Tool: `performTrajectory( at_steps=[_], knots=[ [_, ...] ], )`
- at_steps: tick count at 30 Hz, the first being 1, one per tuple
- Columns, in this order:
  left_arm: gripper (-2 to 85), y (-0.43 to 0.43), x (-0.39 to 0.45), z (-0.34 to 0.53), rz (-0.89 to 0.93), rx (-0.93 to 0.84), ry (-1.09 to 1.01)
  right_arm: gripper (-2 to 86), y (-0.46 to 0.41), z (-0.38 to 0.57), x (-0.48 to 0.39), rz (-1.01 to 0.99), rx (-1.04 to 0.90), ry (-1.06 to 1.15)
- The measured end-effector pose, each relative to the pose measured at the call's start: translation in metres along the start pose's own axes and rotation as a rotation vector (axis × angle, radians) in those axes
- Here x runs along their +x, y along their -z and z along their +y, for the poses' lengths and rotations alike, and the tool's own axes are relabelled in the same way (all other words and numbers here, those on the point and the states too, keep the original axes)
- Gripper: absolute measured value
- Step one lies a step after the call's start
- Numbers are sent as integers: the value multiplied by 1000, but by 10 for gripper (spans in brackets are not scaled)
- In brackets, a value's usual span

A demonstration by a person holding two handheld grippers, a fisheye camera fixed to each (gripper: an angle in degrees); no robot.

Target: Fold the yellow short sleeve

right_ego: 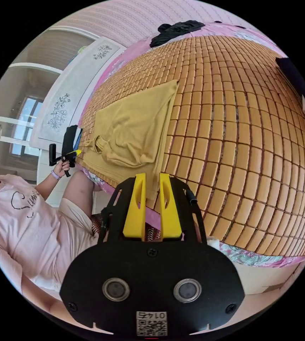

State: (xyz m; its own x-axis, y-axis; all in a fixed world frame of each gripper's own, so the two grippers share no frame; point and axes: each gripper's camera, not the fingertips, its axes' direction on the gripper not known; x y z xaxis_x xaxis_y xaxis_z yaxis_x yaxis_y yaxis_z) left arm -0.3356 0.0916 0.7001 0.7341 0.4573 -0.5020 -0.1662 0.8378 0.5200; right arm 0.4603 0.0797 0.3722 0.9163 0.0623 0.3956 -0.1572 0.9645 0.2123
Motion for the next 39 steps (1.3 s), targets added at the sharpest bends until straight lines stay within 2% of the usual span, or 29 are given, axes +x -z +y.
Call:
performTrajectory(
  at_steps=[5, 8, 9, 11, 13, 15, 18, 20, 23, 25, 28, 32, 34, 39],
  knots=[
    [75, -17, 67, -37, -37, -5, -210, 88, -21, -31, -68, -3, 50, 226],
    [86, -42, 95, -65, -19, 33, -257, 111, -58, -45, -102, 12, -6, 305],
    [89, -49, 99, -71, -12, 26, -256, 112, -74, -48, -109, 71, -31, 312],
    [86, -83, 109, -86, -13, -65, -258, 100, -95, -51, -112, 144, -88, 291],
    [61, -106, 111, -89, -37, -171, -261, 51, -107, -52, -112, 119, -146, 301],
    [20, -105, 113, -86, -66, -149, -283, 31, -105, -48, -113, 81, -142, 317],
    [-3, -91, 112, -73, 7, -137, -326, 31, -94, -35, -115, 18, -137, 341],
    [2, -77, 114, -48, 134, -158, -397, 40, -89, -24, -117, -12, -154, 355],
    [29, -79, 104, -15, 186, -296, -352, 52, -88, -10, -118, 97, -185, 289],
    [35, -78, 96, 0, 173, -308, -294, 63, -82, -5, -116, 166, -124, 234],
    [36, -71, 88, 8, 134, -215, -208, 73, -77, -11, -104, 226, 7, 67],
    [29, -84, 85, -4, 15, -85, -144, 71, -93, -21, -93, 292, 67, -94],
    [22, -99, 88, -8, -19, -95, -144, 35, -109, -26, -90, 316, 32, -196],
    [-5, -118, 98, -1, -107, -121, -151, 5, -116, -26, -97, 371, 59, -214]
  ],
)
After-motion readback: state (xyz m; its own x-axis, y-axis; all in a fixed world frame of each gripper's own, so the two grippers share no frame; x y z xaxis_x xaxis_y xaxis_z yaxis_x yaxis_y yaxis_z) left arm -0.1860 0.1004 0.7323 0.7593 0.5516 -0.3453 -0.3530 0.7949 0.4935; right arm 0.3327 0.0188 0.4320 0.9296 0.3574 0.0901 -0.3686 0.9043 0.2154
